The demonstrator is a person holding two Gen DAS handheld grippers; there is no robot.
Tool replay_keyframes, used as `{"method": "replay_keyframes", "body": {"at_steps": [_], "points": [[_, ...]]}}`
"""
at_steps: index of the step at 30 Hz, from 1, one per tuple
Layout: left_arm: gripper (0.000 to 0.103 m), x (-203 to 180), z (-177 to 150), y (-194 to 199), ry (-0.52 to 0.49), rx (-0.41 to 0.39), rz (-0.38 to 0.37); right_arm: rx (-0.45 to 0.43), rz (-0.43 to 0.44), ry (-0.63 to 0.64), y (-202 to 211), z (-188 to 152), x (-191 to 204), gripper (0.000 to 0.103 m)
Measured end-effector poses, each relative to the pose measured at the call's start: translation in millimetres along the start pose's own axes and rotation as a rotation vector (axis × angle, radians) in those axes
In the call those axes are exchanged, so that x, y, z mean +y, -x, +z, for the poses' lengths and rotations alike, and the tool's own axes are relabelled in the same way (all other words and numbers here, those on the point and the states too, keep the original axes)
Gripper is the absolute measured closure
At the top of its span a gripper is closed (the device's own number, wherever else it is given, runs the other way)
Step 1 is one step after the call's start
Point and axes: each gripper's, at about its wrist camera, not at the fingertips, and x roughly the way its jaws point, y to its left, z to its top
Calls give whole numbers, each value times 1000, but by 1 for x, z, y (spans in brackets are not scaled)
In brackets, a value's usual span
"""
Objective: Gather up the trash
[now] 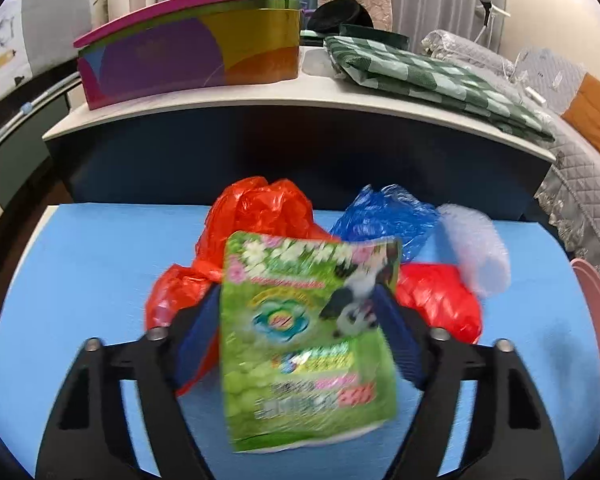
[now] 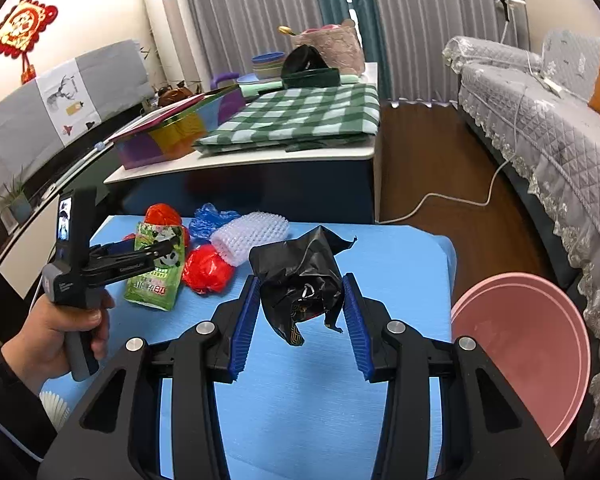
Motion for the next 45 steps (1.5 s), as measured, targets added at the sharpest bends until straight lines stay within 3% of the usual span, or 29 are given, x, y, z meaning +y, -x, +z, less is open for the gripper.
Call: {"method": "replay_keyframes", "body": {"at_steps": [3, 4, 6, 8, 10, 11, 14, 28, 45], "points": [[52, 1, -3, 5, -10, 11, 0, 2, 8, -5, -2, 0, 0, 60], [63, 2, -4, 7, -12, 13, -2, 2, 10, -4, -2, -1, 0, 61], [66, 3, -8, 13, -11, 24, -17, -3, 15, 0, 0, -1, 2, 61], [78, 5, -12, 23, -5, 23, -41, -8, 19, 7, 4, -1, 5, 61], [83, 5, -15, 31, -5, 18, -65, -11, 23, 9, 7, -2, 6, 60], [91, 3, -15, 34, -8, 16, -74, -12, 25, 9, 8, -3, 6, 61], [99, -2, -19, 50, -24, 5, -104, -14, 29, 8, 14, -6, 6, 61], [103, -25, -40, 118, -37, -102, -166, -50, 8, -9, 49, -20, 0, 61], [103, -57, -61, 167, -110, -154, -207, -71, 4, -4, 66, -27, -3, 61]]}}
